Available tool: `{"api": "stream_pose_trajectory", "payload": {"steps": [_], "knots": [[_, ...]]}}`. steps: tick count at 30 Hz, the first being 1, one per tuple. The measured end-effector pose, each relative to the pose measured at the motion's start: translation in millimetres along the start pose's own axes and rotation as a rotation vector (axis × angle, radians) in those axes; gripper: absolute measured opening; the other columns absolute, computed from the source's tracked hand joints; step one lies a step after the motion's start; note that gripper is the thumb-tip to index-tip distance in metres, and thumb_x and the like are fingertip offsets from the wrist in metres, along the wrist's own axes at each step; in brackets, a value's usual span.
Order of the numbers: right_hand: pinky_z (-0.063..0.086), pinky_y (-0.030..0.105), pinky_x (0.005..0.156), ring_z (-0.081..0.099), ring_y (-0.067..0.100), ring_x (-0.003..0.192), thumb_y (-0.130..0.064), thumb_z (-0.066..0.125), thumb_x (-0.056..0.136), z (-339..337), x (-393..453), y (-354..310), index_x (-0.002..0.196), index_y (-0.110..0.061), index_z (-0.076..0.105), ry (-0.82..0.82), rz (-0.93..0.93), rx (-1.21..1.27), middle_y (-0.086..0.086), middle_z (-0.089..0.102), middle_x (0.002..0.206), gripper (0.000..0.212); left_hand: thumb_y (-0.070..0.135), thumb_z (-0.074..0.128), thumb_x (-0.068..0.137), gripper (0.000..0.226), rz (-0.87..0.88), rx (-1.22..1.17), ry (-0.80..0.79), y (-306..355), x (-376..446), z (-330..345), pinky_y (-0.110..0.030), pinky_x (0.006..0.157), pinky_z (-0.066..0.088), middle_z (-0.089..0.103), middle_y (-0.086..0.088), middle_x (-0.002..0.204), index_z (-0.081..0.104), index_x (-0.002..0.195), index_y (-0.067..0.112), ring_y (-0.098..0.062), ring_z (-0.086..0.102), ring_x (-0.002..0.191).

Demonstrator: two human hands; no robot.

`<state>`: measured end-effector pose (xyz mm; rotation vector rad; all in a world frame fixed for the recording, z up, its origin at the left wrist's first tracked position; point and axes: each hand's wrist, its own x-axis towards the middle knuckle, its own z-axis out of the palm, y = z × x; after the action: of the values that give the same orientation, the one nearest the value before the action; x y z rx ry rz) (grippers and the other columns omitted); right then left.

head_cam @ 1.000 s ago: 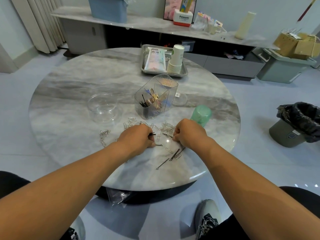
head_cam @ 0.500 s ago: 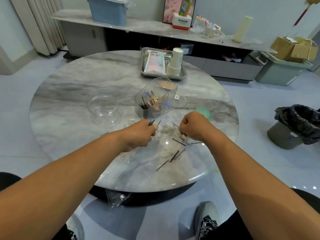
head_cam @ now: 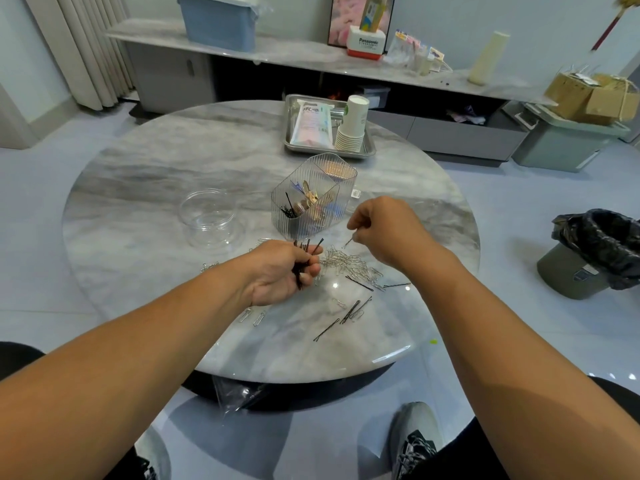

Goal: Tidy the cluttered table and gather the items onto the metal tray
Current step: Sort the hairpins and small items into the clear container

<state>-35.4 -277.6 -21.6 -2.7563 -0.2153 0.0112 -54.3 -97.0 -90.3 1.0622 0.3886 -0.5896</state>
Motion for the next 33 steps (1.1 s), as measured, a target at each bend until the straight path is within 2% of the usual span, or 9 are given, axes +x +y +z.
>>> {"api": "stream_pose_trajectory", "payload": {"steps": [4,7,13,17,20,23,27,30,33], "knots": [[0.057,0.035,0.084,0.068,0.015,0.089,-0.007,0.075,0.087,0.5,-2.5,-7.7,0.095,-0.016,0.078,0.135,0.026,0.226,-0.001,0.074,0.092,0.013,-0.002,0.035,0.101,0.024,-0.043,-0.045,-0.009,-0.5,-1.9,1.8,-0.018,0.040,0.039,0.055,-0.007,0.070,0.058,0.099,0.003,-0.014,0.054,0.060],[0.058,0.036,0.081,0.068,0.013,0.084,-0.006,0.072,0.086,9.4,-7.8,-18.5,0.091,-0.017,0.077,0.164,-0.043,0.272,-0.003,0.074,0.087,0.013,0.004,0.035,0.103,0.023,-0.043,-0.105,-0.043,3.4,-3.3,3.9,-0.018,0.042,0.041,0.055,-0.007,0.069,0.058,0.099,0.003,-0.014,0.056,0.060],[0.059,0.036,0.078,0.070,0.005,0.076,-0.009,0.070,0.084,28.7,-19.8,-28.5,0.089,-0.022,0.078,0.002,-0.226,0.219,-0.007,0.075,0.077,0.017,0.037,0.036,0.110,0.038,-0.001,-0.114,-0.149,7.7,-4.3,6.0,-0.017,0.045,0.043,0.057,-0.003,0.074,0.061,0.098,0.011,-0.010,0.051,0.059],[0.055,0.022,0.078,0.070,-0.001,0.079,-0.021,0.081,0.085,19.0,-12.2,-19.6,0.094,-0.023,0.080,-0.095,-0.158,0.390,-0.011,0.076,0.083,0.009,0.027,0.037,0.111,0.030,0.036,-0.125,-0.007,5.4,-1.3,4.5,-0.016,0.039,0.036,0.051,-0.001,0.069,0.059,0.100,0.011,-0.009,0.047,0.053],[0.057,0.028,0.078,0.068,0.004,0.077,-0.015,0.082,0.084,12.8,-3.6,2.7,0.093,-0.018,0.080,-0.189,-0.029,0.115,-0.007,0.075,0.085,0.009,0.021,0.035,0.111,0.025,0.044,-0.132,0.090,8.3,0.3,-1.3,-0.016,0.039,0.035,0.051,-0.003,0.070,0.054,0.098,0.011,-0.011,0.047,0.057],[0.061,0.039,0.081,0.072,0.024,0.086,-0.006,0.076,0.084,22.8,-4.0,19.9,0.090,-0.009,0.079,-0.295,0.050,-0.215,0.008,0.077,0.093,0.007,0.021,0.040,0.110,0.021,0.038,0.088,0.112,7.7,1.0,-4.7,-0.017,0.037,0.030,0.048,0.000,0.068,0.057,0.101,0.012,-0.010,0.041,0.052],[0.056,0.033,0.069,0.069,0.030,0.086,-0.006,0.074,0.082,35.7,-5.9,25.7,0.094,-0.004,0.071,-0.324,0.049,-0.397,0.012,0.070,0.093,0.013,0.028,0.067,0.097,0.018,0.056,0.564,-0.007,-2.1,-0.8,-2.9,-0.018,0.038,0.023,0.037,0.005,0.060,0.056,0.089,0.016,-0.008,0.027,0.046],[0.048,0.031,0.064,0.061,0.030,0.077,-0.010,0.075,0.083,39.6,-6.9,25.6,0.085,-0.012,0.062,-0.340,0.034,-0.446,0.009,0.060,0.083,0.013,0.033,0.086,0.079,0.026,0.168,0.962,-0.070,-11.0,-4.3,-3.2,-0.013,0.040,0.035,0.055,0.015,0.051,0.066,0.081,0.017,0.001,0.047,0.041],[0.045,0.031,0.063,0.057,0.029,0.074,-0.007,0.072,0.083,42.3,-6.1,25.4,0.078,-0.011,0.056,-0.340,0.011,-0.491,0.007,0.054,0.076,0.017,0.043,0.092,0.066,0.032,0.253,1.263,-0.082,-18.4,-6.0,-0.9,-0.012,0.051,0.040,0.065,0.019,0.063,0.072,0.080,0.022,0.007,0.056,0.056]]}}
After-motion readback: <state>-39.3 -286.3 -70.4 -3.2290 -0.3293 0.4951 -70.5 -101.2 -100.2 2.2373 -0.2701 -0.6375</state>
